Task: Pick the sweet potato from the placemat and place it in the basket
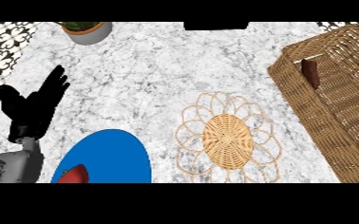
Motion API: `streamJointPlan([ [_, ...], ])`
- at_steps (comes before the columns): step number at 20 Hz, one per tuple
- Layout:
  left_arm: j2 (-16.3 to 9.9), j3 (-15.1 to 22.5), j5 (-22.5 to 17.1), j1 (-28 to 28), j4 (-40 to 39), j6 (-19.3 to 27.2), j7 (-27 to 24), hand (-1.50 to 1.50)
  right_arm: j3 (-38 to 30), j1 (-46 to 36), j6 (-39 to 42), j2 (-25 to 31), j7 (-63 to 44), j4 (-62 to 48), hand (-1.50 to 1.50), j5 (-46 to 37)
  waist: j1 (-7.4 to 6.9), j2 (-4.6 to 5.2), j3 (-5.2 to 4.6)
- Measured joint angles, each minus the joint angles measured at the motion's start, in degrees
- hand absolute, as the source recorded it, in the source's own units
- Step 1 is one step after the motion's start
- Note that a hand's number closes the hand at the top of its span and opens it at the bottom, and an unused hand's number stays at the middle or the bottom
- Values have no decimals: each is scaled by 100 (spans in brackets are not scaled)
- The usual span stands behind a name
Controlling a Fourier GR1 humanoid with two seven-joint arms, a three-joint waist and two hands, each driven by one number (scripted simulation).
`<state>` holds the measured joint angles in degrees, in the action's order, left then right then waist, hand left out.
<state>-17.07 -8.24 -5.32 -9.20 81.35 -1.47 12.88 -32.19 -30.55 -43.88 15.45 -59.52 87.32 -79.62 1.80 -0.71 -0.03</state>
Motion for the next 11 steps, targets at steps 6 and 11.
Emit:
streamJointPlan([
  [6,-93,-133,-60,-88,-123,-54,22,0,-14,1514,226,-746,-11,2268,-150,683,77,-7,-2],
  [11,-129,-187,-96,-79,-120,-104,15,0,179,3048,672,-1214,34,3978,-150,1578,97,-5,0],
])
